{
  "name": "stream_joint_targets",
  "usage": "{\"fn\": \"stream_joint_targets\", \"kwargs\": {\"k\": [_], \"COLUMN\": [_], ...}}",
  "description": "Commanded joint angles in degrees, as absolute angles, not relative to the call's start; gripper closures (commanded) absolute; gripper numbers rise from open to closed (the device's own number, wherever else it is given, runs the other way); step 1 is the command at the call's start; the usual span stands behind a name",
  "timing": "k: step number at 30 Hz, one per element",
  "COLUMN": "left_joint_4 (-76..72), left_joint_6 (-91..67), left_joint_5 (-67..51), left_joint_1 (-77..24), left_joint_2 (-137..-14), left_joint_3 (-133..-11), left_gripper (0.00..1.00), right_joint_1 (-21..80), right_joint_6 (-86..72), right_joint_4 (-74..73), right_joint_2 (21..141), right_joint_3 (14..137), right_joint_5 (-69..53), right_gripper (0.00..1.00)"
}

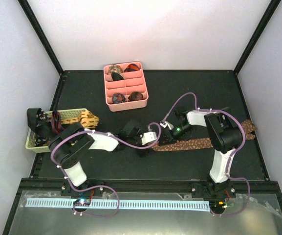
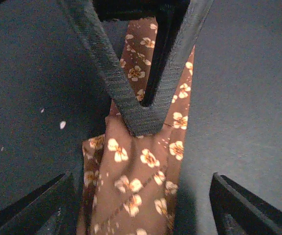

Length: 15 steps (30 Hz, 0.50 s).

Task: Roll the ties
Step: Roll the tie at the center of the board.

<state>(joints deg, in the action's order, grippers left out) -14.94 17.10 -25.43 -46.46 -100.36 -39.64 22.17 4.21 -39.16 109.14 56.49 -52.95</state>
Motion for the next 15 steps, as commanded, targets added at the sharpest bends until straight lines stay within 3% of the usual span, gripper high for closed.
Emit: {"fn": "stream_joint_targets", "kwargs": {"k": [1, 3, 7, 11, 15], "left_joint_4": [-20.7, -21.77, -19.49, -27.18, -15.94], "left_joint_6": [17.29, 17.27, 14.14, 8.95, 13.28], "left_joint_5": [-24.52, -23.31, -18.68, -15.84, -31.47], "left_joint_1": [-45.99, -46.01, -45.46, -45.31, -43.96], "left_joint_2": [-93.19, -92.4, -90.02, -83.29, -85.87], "left_joint_3": [-36.08, -35.72, -37.39, -33.79, -38.77], "left_gripper": [0.15, 0.02, 0.01, 0.01, 0.01], "right_joint_1": [22.39, 22.37, 22.41, 22.41, 22.43], "right_joint_6": [4.81, 4.82, 5.02, 5.21, 5.06], "right_joint_4": [-38.95, -38.98, -39.5, -39.35, -39.04], "right_joint_2": [109.17, 108.85, 108.27, 107.69, 107.69], "right_joint_3": [56.03, 56.05, 56.27, 56.0, 56.03], "right_joint_5": [-52.79, -53.03, -53.3, -53.44, -53.56], "right_gripper": [0.98, 0.98, 0.98, 0.98, 0.98]}}
